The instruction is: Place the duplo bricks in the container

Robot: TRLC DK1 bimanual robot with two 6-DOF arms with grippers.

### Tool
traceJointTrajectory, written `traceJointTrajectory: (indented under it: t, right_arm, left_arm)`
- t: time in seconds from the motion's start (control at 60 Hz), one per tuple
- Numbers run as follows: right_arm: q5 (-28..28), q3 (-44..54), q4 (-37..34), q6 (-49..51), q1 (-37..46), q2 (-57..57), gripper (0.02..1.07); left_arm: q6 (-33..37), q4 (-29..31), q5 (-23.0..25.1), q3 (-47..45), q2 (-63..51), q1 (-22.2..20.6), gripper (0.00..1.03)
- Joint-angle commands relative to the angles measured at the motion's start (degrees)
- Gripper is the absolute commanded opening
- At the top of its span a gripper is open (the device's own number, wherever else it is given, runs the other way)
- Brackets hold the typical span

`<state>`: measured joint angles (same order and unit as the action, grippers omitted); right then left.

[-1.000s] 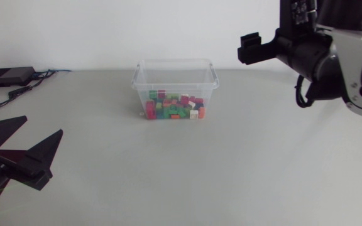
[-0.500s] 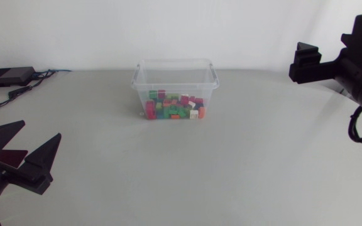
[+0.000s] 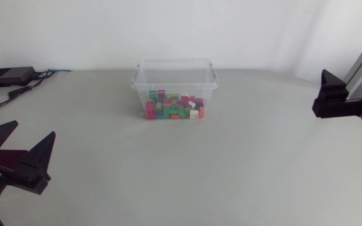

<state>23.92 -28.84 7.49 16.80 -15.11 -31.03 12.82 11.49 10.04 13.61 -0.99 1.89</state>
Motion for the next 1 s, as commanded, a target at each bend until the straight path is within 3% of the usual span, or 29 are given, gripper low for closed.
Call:
traceJointTrajectory:
  t: [0.0,0.983]
  right_arm:
    - [0.60,2.21,-0.72,1.13,0.96,2.37,1.03]
    - [-23.92,28.84,-7.49,-16.80,15.11,31.03,1.03]
  left_arm:
    - [-1.57,-1.03,-0.02,-1.48,0.82,0.48,0.98]
    - [-12.82,-11.49,-10.04,-13.61,0.99,-1.89,0.98]
